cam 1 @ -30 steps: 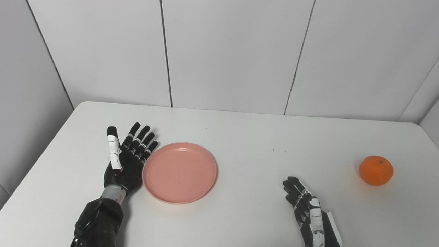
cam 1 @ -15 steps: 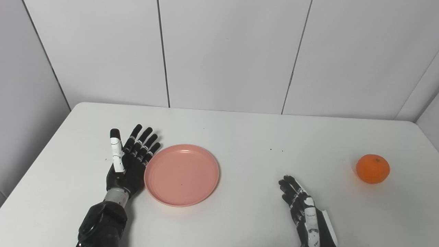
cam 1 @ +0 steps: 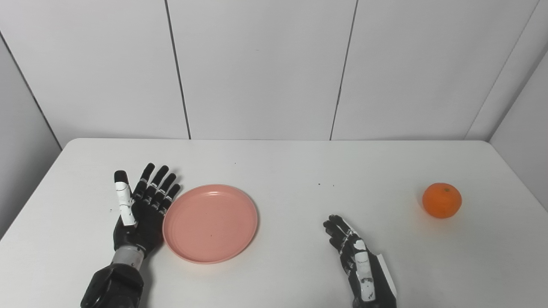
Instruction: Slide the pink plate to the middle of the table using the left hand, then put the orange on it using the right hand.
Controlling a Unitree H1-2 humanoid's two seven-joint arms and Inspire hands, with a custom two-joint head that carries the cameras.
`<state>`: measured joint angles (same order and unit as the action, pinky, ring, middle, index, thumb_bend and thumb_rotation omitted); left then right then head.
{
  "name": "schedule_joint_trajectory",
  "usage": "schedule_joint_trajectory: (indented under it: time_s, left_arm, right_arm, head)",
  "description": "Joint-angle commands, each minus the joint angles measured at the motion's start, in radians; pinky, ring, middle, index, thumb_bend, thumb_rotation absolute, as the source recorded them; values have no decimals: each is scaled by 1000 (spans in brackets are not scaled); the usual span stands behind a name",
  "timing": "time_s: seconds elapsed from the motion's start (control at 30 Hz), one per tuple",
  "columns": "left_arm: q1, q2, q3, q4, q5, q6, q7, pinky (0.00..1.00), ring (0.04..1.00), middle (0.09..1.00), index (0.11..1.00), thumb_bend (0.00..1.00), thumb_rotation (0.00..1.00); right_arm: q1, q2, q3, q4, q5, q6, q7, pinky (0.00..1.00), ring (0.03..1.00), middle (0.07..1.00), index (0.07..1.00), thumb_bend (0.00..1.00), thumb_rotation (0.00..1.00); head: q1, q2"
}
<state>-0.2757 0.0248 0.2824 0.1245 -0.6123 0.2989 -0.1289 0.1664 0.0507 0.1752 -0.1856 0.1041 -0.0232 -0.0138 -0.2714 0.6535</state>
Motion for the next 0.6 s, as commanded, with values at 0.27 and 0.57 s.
schedule_joint_trajectory:
  time_s: [0.27, 0.57]
  left_arm:
    - [-7, -13, 2, 46, -1, 35, 21, 948, 912, 896, 959, 890, 800]
    - [-13, -43, -10, 32, 11, 31, 31, 943, 914, 895, 973, 884, 794]
  right_arm:
    - [26, 63, 5, 23, -11, 26, -3, 963, 904, 846, 837, 882, 995]
    - [26, 62, 0, 19, -10, 31, 2, 963, 907, 849, 842, 885, 997]
  head:
    - [-31, 1]
    - [-13, 4]
